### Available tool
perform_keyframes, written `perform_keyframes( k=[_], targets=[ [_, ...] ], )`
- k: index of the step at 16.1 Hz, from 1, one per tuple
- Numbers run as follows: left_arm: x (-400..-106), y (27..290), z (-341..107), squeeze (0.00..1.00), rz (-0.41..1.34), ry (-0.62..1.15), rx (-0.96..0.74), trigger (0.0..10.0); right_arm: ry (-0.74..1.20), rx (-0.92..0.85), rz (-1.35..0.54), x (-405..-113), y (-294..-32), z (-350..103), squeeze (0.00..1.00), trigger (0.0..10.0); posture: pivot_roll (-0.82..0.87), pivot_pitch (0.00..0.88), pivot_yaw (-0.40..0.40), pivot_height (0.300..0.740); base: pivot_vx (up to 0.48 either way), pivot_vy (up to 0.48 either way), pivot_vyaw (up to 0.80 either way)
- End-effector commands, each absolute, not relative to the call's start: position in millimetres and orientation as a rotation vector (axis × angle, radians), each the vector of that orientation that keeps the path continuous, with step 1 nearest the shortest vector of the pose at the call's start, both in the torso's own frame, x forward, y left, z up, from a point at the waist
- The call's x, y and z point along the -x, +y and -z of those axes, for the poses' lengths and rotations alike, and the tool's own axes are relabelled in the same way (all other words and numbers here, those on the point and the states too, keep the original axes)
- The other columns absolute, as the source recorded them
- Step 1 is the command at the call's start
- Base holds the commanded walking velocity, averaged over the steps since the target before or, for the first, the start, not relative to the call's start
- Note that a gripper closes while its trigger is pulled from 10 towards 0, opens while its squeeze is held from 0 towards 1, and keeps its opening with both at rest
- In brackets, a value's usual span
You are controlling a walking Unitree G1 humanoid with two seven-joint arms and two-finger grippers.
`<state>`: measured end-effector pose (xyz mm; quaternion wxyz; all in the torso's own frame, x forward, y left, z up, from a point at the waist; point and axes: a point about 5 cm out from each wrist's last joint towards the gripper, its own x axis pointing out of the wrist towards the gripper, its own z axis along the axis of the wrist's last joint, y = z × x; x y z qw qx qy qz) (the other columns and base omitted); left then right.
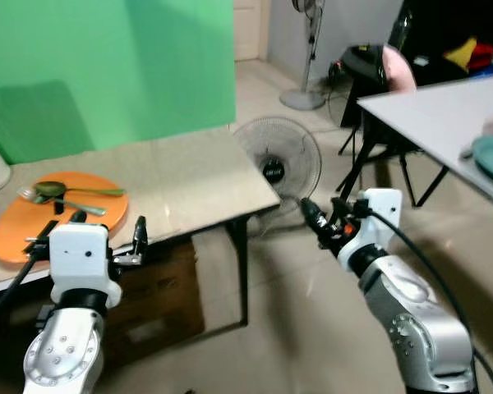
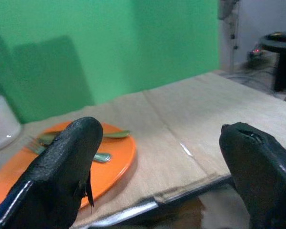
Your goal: Setting the table
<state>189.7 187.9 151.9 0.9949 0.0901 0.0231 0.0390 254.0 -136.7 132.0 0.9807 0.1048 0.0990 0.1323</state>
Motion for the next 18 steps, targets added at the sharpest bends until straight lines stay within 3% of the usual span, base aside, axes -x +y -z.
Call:
perform_keyframes(
  k=[1,4,12,18],
  targets=[
    [-188.1,190.7,-154.8,0.00,-0.090,0.041,-0.194,10.0,0.203,-0.221,-0.279,-254.8,-134.9,-133.5,0.00,10.0,-0.06,0.000,0.035,0.740,0.000,0.356,0.00],
    [-186.1,188.2,-157.4,0.00,-0.103,0.022,-0.155,10.0,0.212,-0.213,-0.315,-252.6,-130.8,-133.4,0.00,10.0,-0.06,0.000,0.045,0.740,0.000,0.000,0.00],
    [-179.8,185.4,-156.4,0.00,-0.099,0.023,-0.166,10.0,0.189,-0.159,-0.352,-257.9,-127.6,-137.0,0.00,10.0,-0.05,0.000,0.029,0.740,0.227,0.000,0.79],
    [-182.8,185.7,-156.2,0.00,-0.084,0.021,-0.176,10.0,0.157,-0.142,-0.366,-267.4,-126.6,-142.2,0.00,10.0,-0.05,0.000,0.033,0.740,0.321,0.000,0.00]
  ],
)
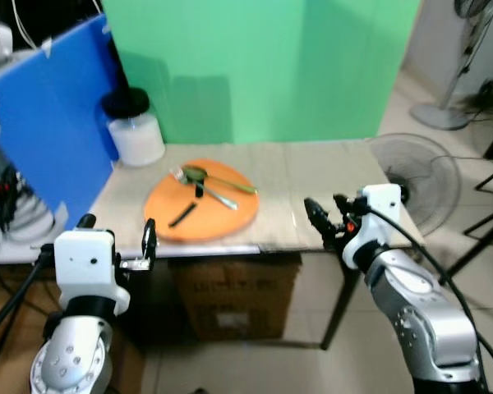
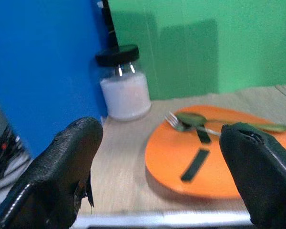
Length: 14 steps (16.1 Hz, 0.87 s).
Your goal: Setting the table
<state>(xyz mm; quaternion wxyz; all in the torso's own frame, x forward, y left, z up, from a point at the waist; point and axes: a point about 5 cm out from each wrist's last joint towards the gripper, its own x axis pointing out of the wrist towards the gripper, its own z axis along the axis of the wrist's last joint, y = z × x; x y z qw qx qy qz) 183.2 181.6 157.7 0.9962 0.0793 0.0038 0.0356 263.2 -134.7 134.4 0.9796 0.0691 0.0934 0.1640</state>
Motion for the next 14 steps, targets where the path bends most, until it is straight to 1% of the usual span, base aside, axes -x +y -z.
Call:
perform_keyframes(
  k=[1,5,8,12,14],
  targets=[
    [-182.7,186.3,-156.7,0.00,-0.079,0.020,-0.182,10.0,0.151,-0.144,-0.373,-269.7,-124.1,-142.9,0.00,10.0,-0.04,0.000,0.036,0.740,0.315,0.000,0.00],
    [-185.1,186.7,-158.9,0.00,-0.067,0.011,-0.193,10.0,0.140,-0.144,-0.399,-276.0,-117.2,-143.8,0.00,10.0,-0.02,0.000,0.024,0.740,0.314,0.000,0.00],
    [-186.9,187.0,-158.0,0.00,-0.042,0.017,-0.201,10.0,0.159,-0.115,-0.435,-279.2,-113.2,-142.0,0.00,10.0,-0.03,0.000,0.035,0.740,0.308,0.000,0.00],
    [-192.0,187.0,-158.7,0.00,-0.001,0.026,-0.217,10.0,0.257,-0.042,-0.566,-279.9,-113.2,-134.1,0.00,10.0,-0.03,0.000,0.053,0.740,0.303,0.000,0.00],
    [-196.6,184.4,-155.3,0.00,0.080,0.050,-0.237,10.0,0.315,0.046,-0.682,-283.8,-105.0,-130.7,0.00,10.0,-0.04,0.000,0.061,0.740,0.000,0.000,0.00]
  ],
)
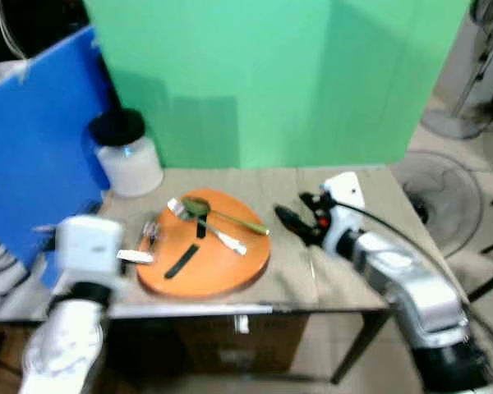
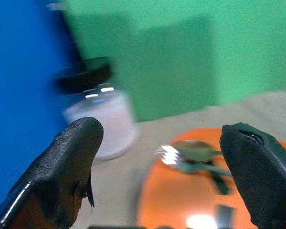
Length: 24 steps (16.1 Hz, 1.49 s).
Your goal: Setting the table
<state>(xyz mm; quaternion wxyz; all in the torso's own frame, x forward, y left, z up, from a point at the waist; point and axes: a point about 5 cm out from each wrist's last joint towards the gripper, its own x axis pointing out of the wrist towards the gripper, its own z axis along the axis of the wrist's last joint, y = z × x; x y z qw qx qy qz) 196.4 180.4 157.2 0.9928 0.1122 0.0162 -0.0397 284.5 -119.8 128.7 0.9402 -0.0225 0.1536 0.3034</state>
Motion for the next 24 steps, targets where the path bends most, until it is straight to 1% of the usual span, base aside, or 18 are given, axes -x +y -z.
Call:
perform_keyframes(
  k=[1,2,3,4,7,8,9,12,13,14,15,16,18,19,24],
  targets=[
    [-198.0,182.9,-152.5,0.00,0.120,0.072,-0.247,10.0,0.324,0.065,-0.739,-285.9,-98.8,-130.0,0.00,10.0,-0.04,0.000,0.065,0.740,0.000,0.000,0.00],
    [-199.4,180.6,-149.4,0.00,0.178,0.096,-0.257,10.0,0.345,0.087,-0.804,-288.5,-90.5,-128.5,0.55,10.0,-0.04,0.000,0.067,0.740,0.000,0.000,0.00],
    [-200.5,179.6,-148.8,0.00,0.202,0.101,-0.261,10.0,0.355,0.094,-0.819,-290.5,-87.9,-127.9,0.77,10.0,-0.05,0.000,0.070,0.740,0.000,0.000,0.00],
    [-202.3,174.7,-147.8,0.00,0.292,0.111,-0.263,10.0,0.385,0.120,-0.835,-299.0,-80.7,-125.2,1.00,10.0,-0.05,0.000,0.075,0.740,0.000,0.000,0.00],
    [-205.2,167.0,-146.2,0.00,0.483,0.151,-0.245,10.0,0.403,0.232,-0.871,-323.3,-59.9,-130.3,1.00,10.0,-0.07,0.000,0.081,0.740,0.000,0.000,0.00],
    [-205.2,166.4,-145.9,0.00,0.534,0.164,-0.249,10.0,0.412,0.257,-0.878,-329.6,-52.8,-132.9,0.27,10.0,-0.07,0.000,0.080,0.740,0.000,0.000,0.00],
    [-203.5,165.6,-144.9,0.00,0.612,0.185,-0.271,10.0,0.426,0.286,-0.897,-334.7,-42.2,-134.6,0.00,10.0,-0.07,0.000,0.081,0.740,0.000,0.000,0.00],
    [-199.9,163.7,-144.5,0.00,0.723,0.218,-0.278,10.0,0.453,0.360,-0.885,-343.9,-31.7,-131.4,0.00,10.0,-0.06,0.000,0.075,0.740,0.000,0.000,0.00],
    [-199.5,163.7,-145.1,0.00,0.738,0.220,-0.281,10.0,0.461,0.377,-0.873,-346.4,-31.2,-130.2,0.00,4.5,-0.06,0.000,0.075,0.740,0.000,0.000,0.00],
    [-199.2,163.7,-145.8,0.00,0.753,0.223,-0.280,10.0,0.474,0.394,-0.862,-349.2,-32.2,-128.7,0.00,1.2,-0.05,0.000,0.076,0.740,0.000,0.000,0.00],
    [-199.0,163.5,-146.0,0.00,0.760,0.224,-0.280,10.0,0.479,0.398,-0.859,-349.9,-32.7,-128.2,0.00,1.2,-0.05,0.000,0.076,0.740,0.000,0.000,0.00],
    [-198.3,162.8,-146.6,0.00,0.778,0.226,-0.278,10.0,0.494,0.402,-0.853,-351.8,-34.3,-126.7,0.00,0.8,-0.06,0.000,0.080,0.740,0.000,0.000,0.00],
    [-196.6,159.3,-147.6,0.00,0.831,0.231,-0.271,10.0,0.506,0.407,-0.835,-355.5,-36.9,-123.0,0.00,0.6,-0.06,0.000,0.082,0.740,0.000,0.000,0.00],
    [-196.4,159.0,-147.5,0.00,0.840,0.234,-0.272,10.0,0.508,0.406,-0.831,-356.1,-37.1,-122.3,0.00,0.0,-0.06,0.000,0.091,0.740,0.000,0.000,0.00],
    [-197.4,159.4,-147.9,0.00,0.858,0.240,-0.270,10.0,0.534,0.428,-0.827,-358.3,-39.2,-115.7,0.00,0.0,-0.06,0.000,0.099,0.740,0.000,0.000,0.00]
  ],
)
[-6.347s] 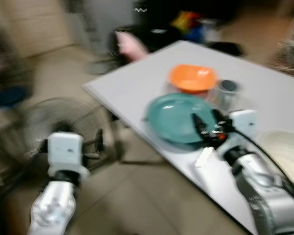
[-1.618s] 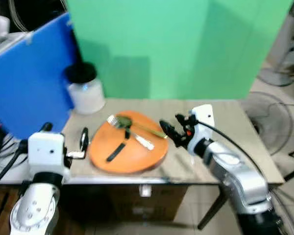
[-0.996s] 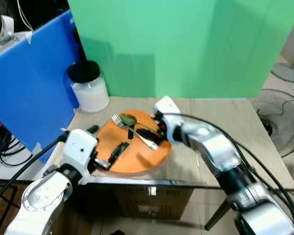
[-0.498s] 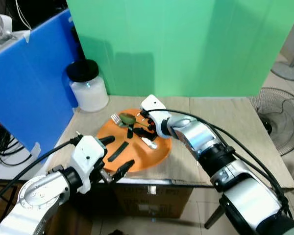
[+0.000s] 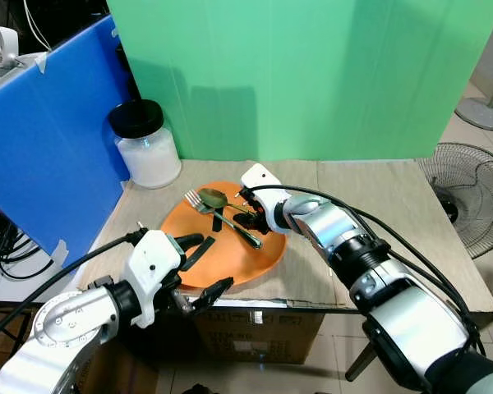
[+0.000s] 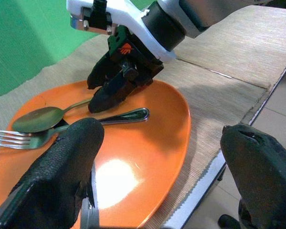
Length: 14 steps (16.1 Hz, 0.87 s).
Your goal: Setting the table
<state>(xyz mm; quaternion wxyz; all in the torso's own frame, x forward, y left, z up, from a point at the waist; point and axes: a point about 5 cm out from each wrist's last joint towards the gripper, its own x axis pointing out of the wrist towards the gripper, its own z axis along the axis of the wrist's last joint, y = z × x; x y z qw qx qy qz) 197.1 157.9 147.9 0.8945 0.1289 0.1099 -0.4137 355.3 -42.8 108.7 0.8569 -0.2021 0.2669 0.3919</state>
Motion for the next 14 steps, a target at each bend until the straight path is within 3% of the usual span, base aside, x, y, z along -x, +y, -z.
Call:
perform_keyframes(
  k=[1,14],
  targets=[
    [-196.6,159.5,-147.0,0.00,0.862,0.245,-0.268,10.0,0.542,0.440,-0.827,-358.0,-39.8,-113.5,0.00,0.0,-0.06,0.000,0.099,0.740,0.000,0.000,0.00],
    [-193.3,158.4,-145.3,0.00,0.920,0.268,-0.264,10.0,0.601,0.463,-0.842,-355.4,-40.1,-103.6,0.00,0.0,-0.07,0.000,0.098,0.740,0.000,0.000,0.00]
  ],
)
